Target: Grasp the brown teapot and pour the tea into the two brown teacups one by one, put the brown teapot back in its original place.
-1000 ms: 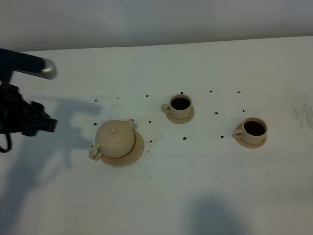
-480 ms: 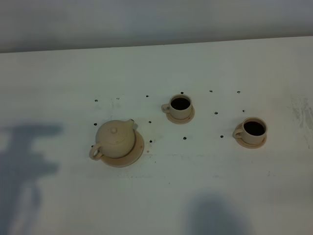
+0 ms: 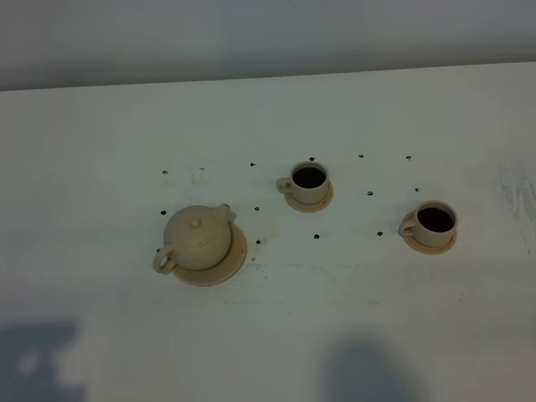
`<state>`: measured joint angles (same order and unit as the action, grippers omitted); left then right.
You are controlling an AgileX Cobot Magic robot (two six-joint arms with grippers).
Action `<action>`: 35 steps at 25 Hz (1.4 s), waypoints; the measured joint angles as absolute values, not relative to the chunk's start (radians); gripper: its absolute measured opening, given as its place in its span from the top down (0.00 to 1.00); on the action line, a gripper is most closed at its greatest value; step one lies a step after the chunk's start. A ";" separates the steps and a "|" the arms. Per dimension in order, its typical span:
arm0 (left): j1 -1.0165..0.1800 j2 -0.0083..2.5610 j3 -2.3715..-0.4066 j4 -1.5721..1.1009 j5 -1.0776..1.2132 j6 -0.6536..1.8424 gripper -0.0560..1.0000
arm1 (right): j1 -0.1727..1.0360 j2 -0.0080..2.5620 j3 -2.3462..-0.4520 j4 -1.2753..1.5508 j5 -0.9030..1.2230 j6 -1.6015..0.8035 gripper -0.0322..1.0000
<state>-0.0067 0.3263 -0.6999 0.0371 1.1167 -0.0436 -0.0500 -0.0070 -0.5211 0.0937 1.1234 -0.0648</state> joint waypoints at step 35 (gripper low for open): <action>-0.007 -0.002 -0.455 0.013 1.056 -0.033 0.48 | -0.050 -0.007 -0.521 0.094 1.123 -0.065 0.41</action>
<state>-0.0067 -0.0017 -0.4554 0.0132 1.0559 -0.0326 -0.0500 -0.0070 -0.5211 0.0937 1.1234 -0.0647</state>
